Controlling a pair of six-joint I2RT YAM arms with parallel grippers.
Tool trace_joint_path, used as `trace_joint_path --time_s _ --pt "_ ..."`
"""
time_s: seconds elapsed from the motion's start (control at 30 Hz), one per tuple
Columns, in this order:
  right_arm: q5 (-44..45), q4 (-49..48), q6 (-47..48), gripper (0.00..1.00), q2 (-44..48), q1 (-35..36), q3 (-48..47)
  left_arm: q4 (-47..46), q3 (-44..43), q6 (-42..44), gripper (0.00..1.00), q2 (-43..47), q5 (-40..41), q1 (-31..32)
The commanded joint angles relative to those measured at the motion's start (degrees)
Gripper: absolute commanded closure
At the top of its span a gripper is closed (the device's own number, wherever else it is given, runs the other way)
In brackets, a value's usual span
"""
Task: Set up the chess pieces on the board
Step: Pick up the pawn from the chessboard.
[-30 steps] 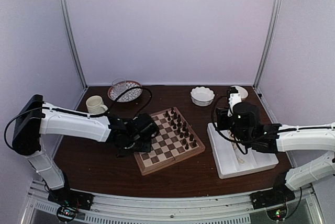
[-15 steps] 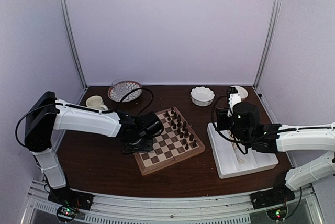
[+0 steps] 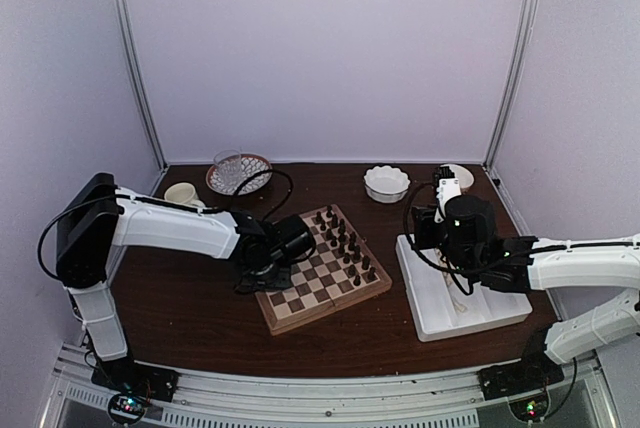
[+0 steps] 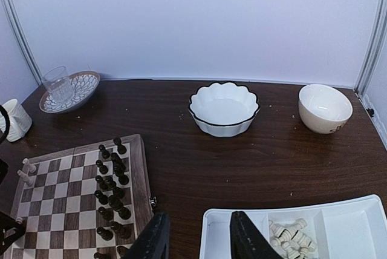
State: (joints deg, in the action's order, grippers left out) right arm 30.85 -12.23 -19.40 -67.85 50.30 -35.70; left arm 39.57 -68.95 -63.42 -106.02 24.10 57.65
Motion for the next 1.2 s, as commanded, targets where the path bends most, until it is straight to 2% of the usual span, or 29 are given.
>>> trace_joint_path --time_s 0.0,0.33,0.47,0.6,0.8,0.9,1.17 --pt "-0.1 -0.7 0.5 0.63 -0.3 -0.3 -0.8 2.5 -1.4 -0.9 0.69 -0.6 1.7 -0.6" --pt "-0.1 -0.7 0.6 0.64 -0.5 -0.4 -0.8 2.4 -1.0 0.5 0.74 -0.6 1.5 -1.7" --pt "-0.2 -0.6 0.6 0.64 -0.5 -0.4 -0.8 2.1 -0.9 1.5 0.80 -0.4 1.5 -1.9" --pt "-1.3 -0.6 0.6 0.63 -0.6 -0.4 -1.0 -2.2 1.2 5.0 0.89 1.2 0.1 -2.0" --pt "-4.9 0.3 0.4 0.63 -1.0 -0.3 -2.0 -7.6 4.7 10.5 0.89 3.8 -1.8 -1.9" --pt "-11.5 1.0 0.9 0.64 -1.6 -0.3 -3.3 -10.7 6.7 14.2 0.88 5.2 -3.1 -1.8" --pt "-32.5 3.7 0.0 0.63 -8.9 -0.2 -10.5 -26.8 16.5 26.6 0.87 11.7 -9.5 -1.8"
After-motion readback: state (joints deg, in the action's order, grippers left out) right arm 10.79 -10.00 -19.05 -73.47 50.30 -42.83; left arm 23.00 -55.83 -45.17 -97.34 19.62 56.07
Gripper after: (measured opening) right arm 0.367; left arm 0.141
